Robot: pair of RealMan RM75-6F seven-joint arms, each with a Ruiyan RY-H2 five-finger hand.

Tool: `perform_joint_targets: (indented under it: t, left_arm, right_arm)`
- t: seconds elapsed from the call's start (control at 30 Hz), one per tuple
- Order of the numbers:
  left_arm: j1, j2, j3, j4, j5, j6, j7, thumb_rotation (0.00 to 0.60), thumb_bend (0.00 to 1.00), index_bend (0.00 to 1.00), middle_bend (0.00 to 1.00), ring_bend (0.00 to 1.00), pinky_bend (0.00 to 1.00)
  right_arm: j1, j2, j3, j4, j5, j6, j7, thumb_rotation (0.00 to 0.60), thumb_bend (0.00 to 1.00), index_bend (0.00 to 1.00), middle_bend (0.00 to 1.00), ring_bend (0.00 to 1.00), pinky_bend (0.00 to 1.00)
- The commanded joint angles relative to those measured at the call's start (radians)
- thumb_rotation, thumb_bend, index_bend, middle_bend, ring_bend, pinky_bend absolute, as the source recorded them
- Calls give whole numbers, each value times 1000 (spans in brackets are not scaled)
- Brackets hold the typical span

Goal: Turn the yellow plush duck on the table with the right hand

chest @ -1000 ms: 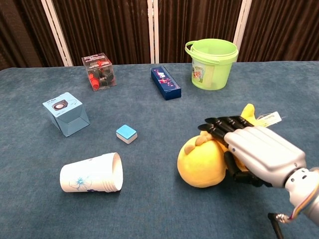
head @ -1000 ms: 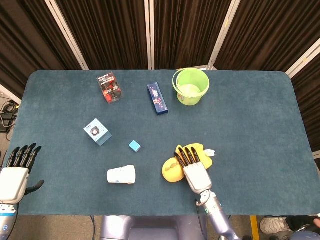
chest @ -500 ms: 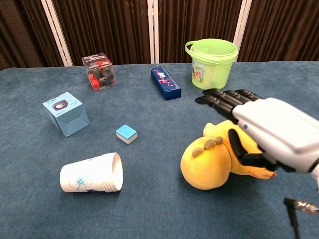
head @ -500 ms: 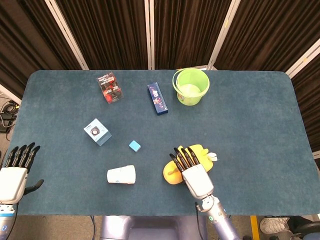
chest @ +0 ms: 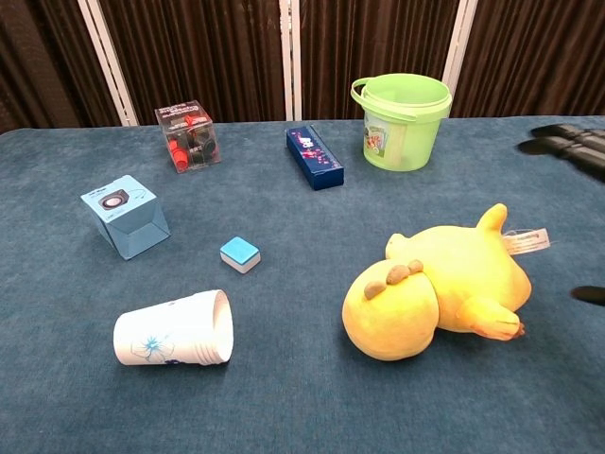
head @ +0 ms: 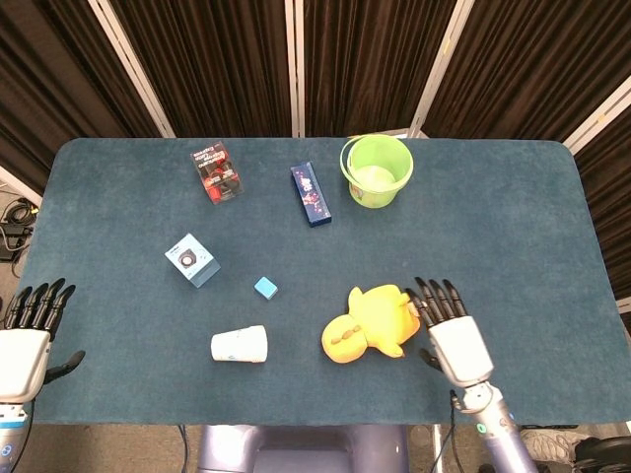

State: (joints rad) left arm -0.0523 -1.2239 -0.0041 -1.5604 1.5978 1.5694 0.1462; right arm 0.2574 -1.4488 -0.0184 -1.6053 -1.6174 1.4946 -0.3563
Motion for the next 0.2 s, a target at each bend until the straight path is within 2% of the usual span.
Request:
perform_joint_targets:
  t: [0.03, 0.2]
  left_arm:
    - [2, -2, -2, 4, 1, 6, 3, 600, 177, 0, 0, 0, 0]
    - [3, -4, -7, 8, -3, 9, 1, 600, 177, 0, 0, 0, 0]
  right_arm:
    - [-52, 44, -18, 56, -25, 72, 71, 600, 267, 0, 0, 0, 0]
    - [-104, 73, -30, 111, -40, 149, 122, 600, 265, 0, 0, 0, 0]
